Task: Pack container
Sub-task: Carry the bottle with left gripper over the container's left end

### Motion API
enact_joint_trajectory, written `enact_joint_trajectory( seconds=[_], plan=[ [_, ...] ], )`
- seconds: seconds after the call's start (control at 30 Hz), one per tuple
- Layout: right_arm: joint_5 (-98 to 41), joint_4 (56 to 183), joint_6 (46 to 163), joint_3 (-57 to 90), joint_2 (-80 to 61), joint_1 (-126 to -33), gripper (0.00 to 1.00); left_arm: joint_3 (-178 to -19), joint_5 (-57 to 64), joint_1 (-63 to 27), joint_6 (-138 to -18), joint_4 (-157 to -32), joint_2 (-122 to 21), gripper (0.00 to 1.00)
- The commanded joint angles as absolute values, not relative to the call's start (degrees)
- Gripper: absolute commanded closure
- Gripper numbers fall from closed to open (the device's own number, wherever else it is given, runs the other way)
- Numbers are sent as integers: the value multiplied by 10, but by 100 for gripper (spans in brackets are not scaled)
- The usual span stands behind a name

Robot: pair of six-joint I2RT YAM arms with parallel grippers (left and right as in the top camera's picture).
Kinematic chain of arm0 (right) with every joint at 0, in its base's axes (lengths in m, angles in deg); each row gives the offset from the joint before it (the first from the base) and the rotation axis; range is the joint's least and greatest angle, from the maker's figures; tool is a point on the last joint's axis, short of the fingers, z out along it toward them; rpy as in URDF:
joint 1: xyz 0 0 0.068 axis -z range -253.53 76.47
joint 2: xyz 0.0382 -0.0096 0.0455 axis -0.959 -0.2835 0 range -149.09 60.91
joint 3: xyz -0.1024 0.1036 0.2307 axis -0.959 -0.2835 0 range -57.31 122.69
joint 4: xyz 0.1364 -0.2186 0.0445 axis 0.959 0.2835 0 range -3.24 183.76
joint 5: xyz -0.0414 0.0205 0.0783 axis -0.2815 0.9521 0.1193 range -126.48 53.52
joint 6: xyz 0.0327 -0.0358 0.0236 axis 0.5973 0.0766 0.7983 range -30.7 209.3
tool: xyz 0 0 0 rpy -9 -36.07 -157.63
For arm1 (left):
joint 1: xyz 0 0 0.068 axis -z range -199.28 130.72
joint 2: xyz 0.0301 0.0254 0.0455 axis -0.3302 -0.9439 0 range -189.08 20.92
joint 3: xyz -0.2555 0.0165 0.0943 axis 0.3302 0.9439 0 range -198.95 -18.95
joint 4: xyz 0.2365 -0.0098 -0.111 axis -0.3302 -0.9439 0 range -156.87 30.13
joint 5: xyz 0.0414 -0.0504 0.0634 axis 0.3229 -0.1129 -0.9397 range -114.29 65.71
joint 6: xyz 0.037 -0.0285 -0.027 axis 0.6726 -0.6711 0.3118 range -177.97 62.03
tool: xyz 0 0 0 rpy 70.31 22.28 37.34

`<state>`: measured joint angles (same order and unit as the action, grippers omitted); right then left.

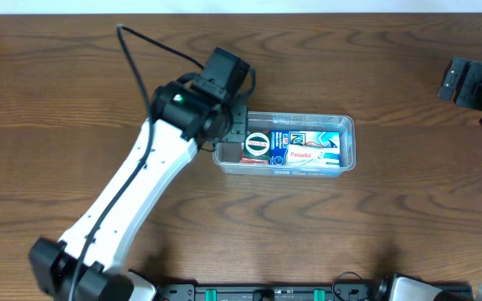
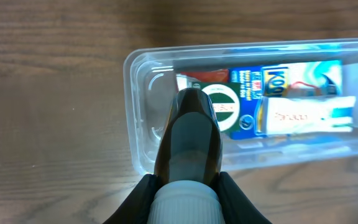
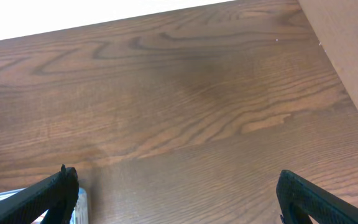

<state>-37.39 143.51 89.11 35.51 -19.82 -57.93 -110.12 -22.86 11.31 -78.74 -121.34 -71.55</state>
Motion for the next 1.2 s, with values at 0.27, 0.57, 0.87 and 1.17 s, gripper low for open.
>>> enact_joint_trajectory(
  seconds=[0.27,0.57,0.87,1.17],
  plan=[
    [-376,1436,901,356,-199,-576,1,-1098,-271,114,-797,-1209,-795,80],
    [-376,1436,901,356,-199,-576,1,-1098,-285,114,-818,-1200,-830,80],
    [-376,1436,901,356,-199,-576,1,-1098,-285,114,-869,-1192,-863,80],
    [-376,1436,901,356,-199,-576,1,-1098,-284,114,-884,-1192,-897,80]
  ],
)
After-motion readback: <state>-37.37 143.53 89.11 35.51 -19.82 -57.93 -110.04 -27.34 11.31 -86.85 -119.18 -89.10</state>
